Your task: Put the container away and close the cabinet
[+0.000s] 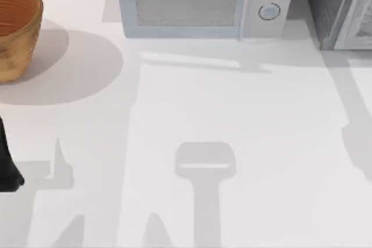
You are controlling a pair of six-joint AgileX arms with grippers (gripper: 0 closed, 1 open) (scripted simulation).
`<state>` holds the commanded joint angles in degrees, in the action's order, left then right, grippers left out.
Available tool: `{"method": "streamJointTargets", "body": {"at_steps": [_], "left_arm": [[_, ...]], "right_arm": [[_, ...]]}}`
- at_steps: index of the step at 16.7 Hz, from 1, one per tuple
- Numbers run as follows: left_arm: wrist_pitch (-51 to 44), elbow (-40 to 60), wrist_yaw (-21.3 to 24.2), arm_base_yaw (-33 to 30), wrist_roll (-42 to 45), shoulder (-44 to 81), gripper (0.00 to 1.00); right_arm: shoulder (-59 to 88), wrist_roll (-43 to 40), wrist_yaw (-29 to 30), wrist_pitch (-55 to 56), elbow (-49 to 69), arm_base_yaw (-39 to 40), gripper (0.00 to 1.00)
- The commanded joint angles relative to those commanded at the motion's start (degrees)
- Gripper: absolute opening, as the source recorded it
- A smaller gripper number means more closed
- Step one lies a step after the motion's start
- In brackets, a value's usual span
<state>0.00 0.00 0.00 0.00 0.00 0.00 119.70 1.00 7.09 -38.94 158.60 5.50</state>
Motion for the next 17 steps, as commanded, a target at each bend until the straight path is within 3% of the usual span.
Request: {"method": "streamJointTargets", "body": {"at_steps": [6, 17], "left_arm": [[0.0, 0.0, 0.0, 0.0, 0.0, 0.0, 1.00], [0.0, 0.0, 0.0, 0.0, 0.0, 0.0, 1.00]], "right_arm": [[0.0, 0.0, 0.0, 0.0, 0.0, 0.0, 0.98], [-0.5, -0.1, -0.1, 0.3, -0.6, 0.1, 1.00]]}}
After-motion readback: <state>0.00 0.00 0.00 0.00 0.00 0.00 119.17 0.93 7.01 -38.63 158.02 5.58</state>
